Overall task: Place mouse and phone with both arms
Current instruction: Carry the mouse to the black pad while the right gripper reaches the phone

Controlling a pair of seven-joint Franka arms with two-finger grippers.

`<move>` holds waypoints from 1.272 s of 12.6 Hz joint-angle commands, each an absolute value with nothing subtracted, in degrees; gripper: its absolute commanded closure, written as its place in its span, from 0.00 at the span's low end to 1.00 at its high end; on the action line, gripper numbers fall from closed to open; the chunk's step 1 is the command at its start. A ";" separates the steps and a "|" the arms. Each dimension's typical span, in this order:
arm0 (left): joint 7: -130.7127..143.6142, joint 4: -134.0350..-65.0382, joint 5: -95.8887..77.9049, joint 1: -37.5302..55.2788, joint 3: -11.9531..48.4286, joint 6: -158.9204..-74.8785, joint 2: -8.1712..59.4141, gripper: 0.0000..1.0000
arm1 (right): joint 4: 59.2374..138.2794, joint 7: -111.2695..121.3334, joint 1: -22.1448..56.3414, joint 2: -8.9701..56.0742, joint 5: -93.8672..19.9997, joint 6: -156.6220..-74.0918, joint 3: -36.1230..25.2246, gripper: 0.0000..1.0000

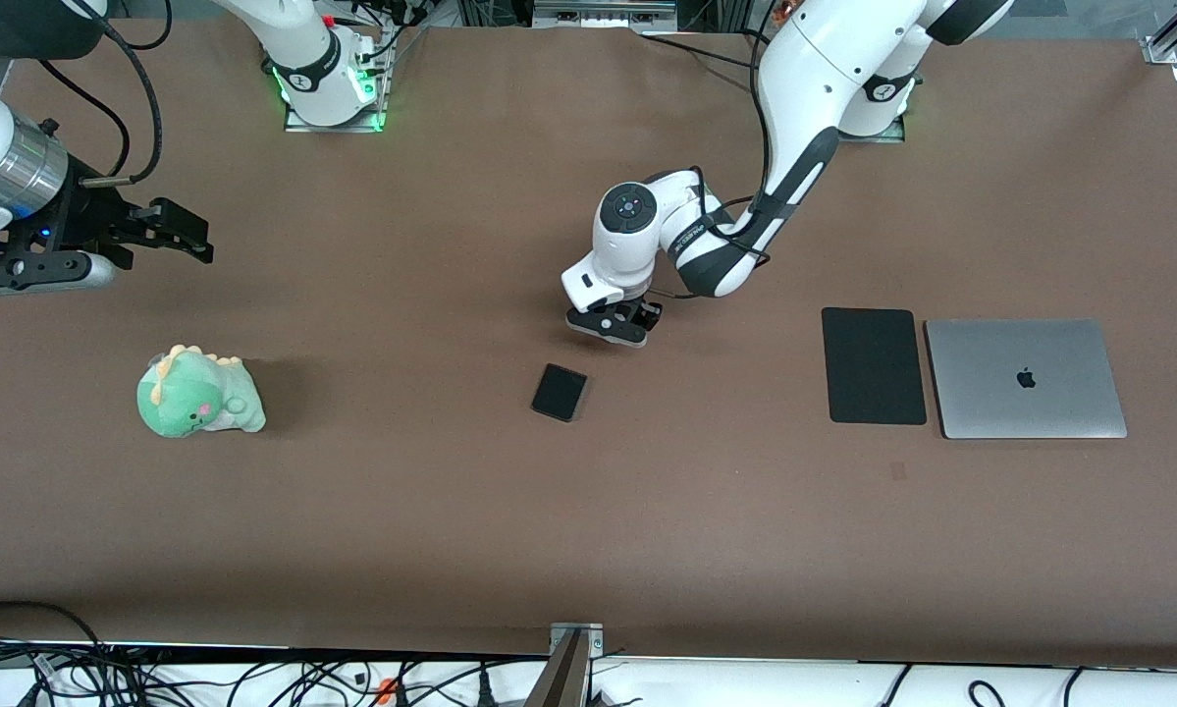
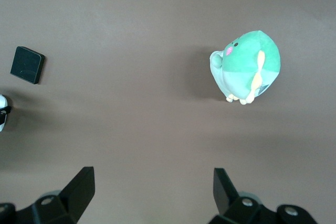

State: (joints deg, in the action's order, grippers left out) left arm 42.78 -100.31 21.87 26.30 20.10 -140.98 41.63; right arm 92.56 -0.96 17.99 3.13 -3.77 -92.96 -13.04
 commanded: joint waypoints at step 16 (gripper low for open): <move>16.52 -109.74 18.45 -14.31 20.04 -125.36 31.91 0.74 | 90.45 -35.03 34.44 26.61 -8.61 -116.08 -11.78 0.00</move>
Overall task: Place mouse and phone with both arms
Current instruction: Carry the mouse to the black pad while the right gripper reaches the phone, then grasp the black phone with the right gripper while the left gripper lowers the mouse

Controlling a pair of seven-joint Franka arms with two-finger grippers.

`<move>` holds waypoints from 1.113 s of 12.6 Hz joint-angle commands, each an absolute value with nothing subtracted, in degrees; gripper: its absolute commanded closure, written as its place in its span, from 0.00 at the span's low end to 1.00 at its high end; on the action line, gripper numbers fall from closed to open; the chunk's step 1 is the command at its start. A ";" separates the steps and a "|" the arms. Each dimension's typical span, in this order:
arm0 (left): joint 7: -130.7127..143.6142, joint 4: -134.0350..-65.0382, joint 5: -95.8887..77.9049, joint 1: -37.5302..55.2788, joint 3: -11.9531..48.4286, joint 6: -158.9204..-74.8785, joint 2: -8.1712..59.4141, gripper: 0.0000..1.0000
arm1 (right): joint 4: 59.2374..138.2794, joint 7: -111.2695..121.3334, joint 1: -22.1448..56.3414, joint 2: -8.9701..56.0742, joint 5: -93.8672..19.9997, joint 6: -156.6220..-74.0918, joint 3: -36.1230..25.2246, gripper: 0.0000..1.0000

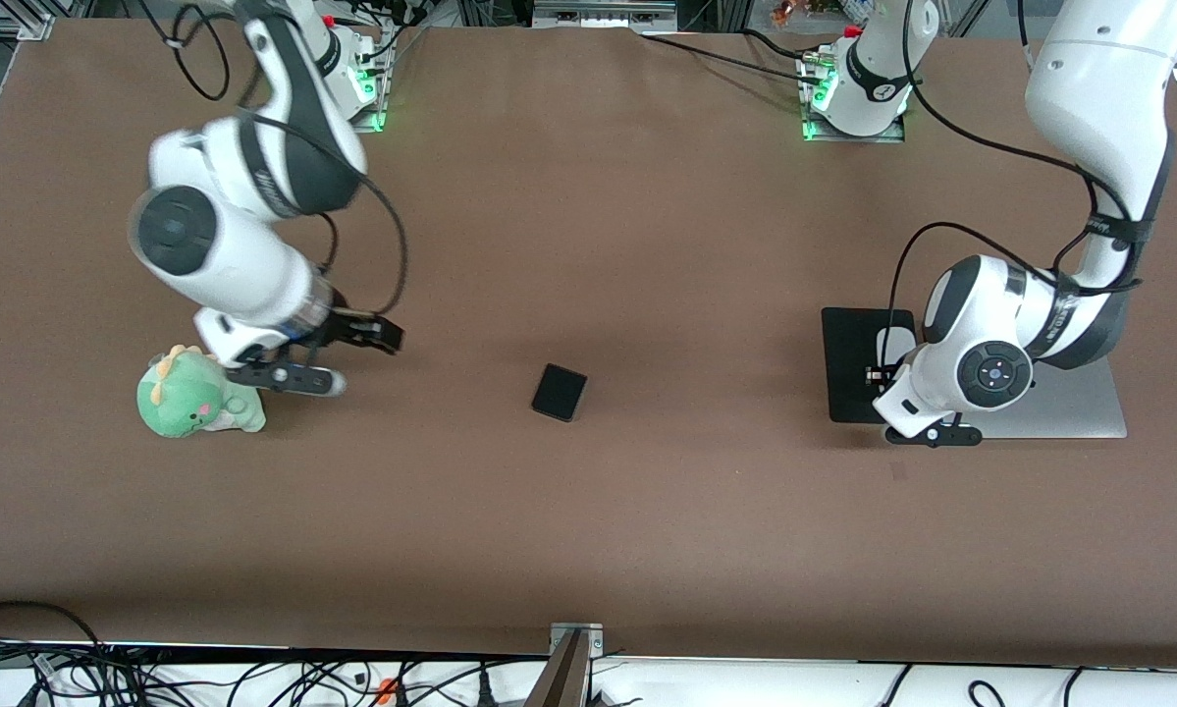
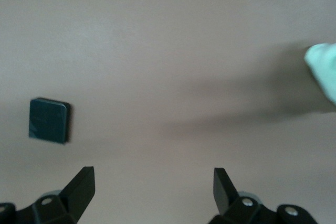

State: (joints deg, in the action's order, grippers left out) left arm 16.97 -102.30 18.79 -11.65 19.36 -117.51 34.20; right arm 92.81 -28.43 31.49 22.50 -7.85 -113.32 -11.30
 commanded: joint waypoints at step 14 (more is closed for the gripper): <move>12.33 -83.54 18.72 -10.12 23.82 -100.93 28.30 0.00 | 77.26 -60.91 47.45 52.29 -8.17 -137.62 -11.78 0.00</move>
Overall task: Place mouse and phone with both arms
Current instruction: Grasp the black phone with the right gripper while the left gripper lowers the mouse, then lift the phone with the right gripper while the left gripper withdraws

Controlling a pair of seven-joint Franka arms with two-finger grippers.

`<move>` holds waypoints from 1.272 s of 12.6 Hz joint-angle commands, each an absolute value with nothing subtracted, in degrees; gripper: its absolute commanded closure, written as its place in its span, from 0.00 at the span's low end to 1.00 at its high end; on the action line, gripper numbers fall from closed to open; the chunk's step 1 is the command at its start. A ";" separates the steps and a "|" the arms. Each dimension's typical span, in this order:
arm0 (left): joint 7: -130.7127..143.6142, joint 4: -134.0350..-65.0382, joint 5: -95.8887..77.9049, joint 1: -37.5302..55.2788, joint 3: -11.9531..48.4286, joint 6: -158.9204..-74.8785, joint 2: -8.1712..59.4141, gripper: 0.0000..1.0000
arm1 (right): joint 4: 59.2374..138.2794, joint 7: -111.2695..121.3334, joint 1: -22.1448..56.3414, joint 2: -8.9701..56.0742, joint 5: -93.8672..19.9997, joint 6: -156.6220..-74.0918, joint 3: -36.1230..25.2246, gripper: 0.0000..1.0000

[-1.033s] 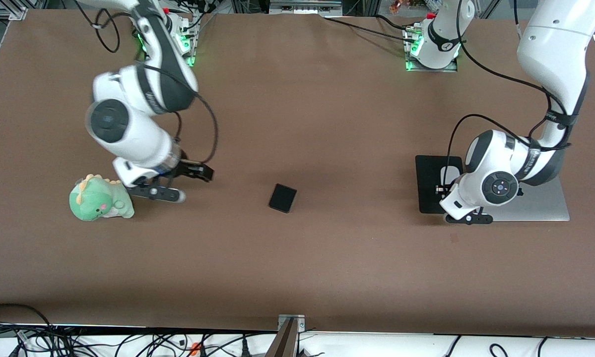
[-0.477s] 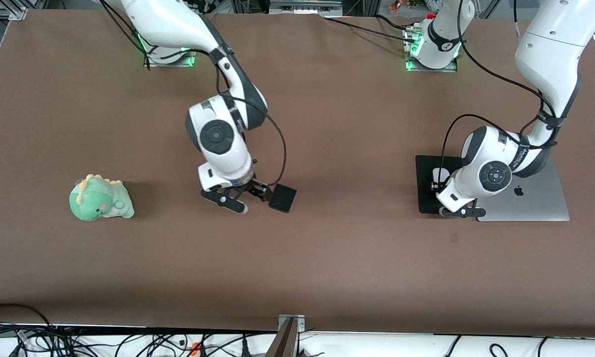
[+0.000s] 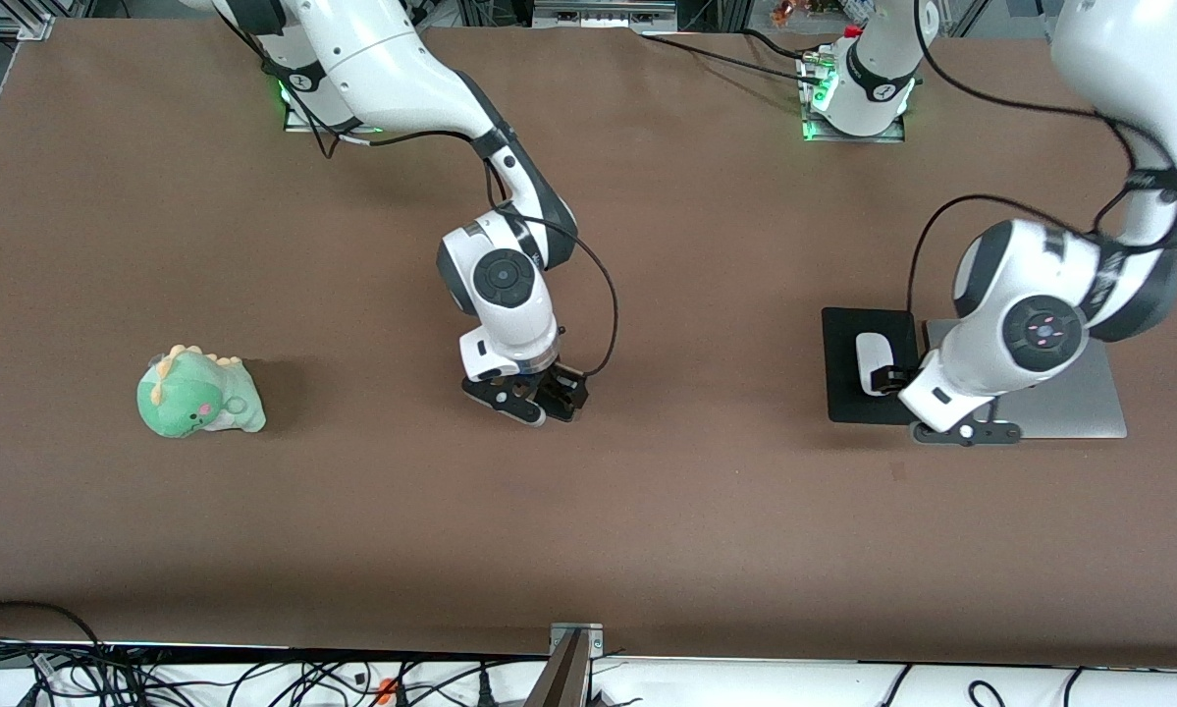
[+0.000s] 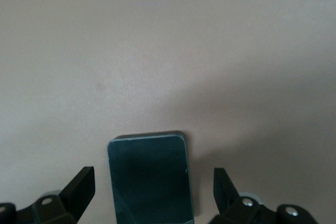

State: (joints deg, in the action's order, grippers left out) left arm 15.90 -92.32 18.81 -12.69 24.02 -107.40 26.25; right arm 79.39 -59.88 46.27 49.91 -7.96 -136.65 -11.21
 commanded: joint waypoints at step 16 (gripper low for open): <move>-5.45 -83.79 5.12 -4.07 12.17 -85.06 7.33 0.00 | 77.44 -59.42 47.99 53.27 -7.91 -138.17 -12.13 0.47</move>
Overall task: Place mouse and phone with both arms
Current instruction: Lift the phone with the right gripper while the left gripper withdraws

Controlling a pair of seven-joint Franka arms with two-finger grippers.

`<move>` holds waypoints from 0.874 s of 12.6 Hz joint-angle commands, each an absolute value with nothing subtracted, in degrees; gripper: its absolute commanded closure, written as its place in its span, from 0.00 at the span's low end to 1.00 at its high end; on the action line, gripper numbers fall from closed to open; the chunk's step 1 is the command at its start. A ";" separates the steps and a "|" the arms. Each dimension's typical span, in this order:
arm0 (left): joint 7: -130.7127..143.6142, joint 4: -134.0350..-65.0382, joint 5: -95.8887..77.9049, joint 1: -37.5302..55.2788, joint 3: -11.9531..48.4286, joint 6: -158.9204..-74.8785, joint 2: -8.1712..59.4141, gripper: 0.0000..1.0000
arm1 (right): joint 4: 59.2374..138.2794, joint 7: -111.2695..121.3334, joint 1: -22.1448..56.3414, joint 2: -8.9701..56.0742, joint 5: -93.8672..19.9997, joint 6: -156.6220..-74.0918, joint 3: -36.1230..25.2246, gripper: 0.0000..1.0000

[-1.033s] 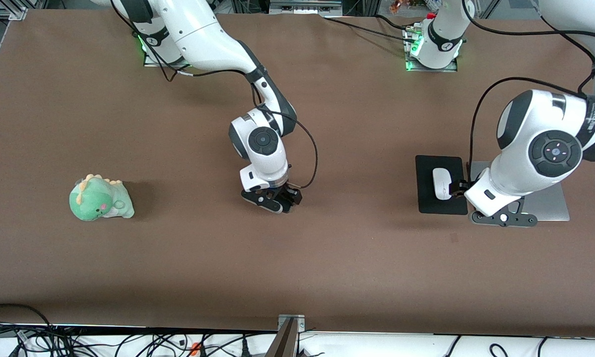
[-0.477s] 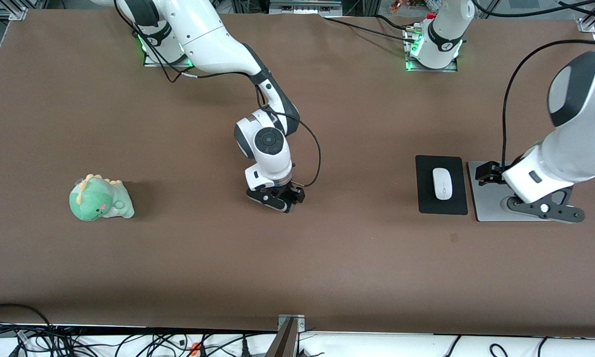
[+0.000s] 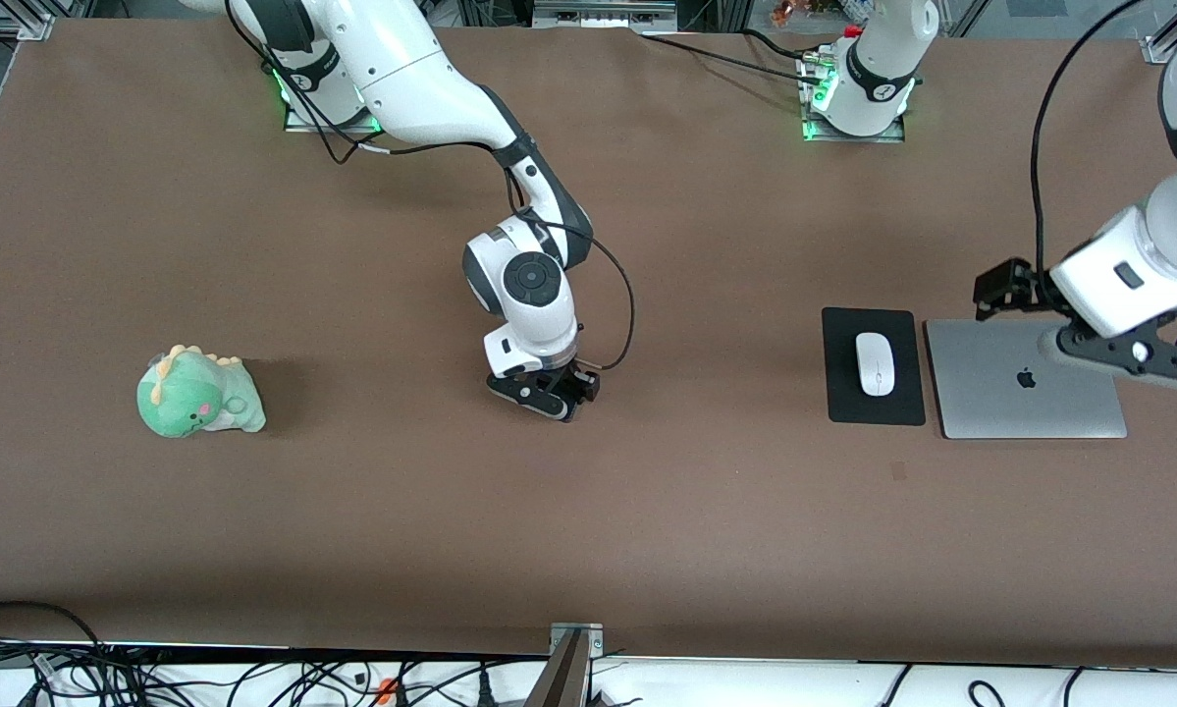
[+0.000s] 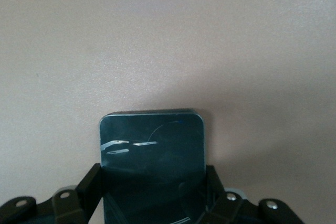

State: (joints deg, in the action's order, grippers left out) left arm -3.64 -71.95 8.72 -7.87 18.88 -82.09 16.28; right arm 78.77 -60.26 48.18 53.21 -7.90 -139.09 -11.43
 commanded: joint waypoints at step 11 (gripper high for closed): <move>-4.40 -96.68 1.17 2.46 1.41 -91.60 -1.85 0.00 | 78.12 -18.32 30.69 41.49 -9.05 -115.05 -12.39 0.46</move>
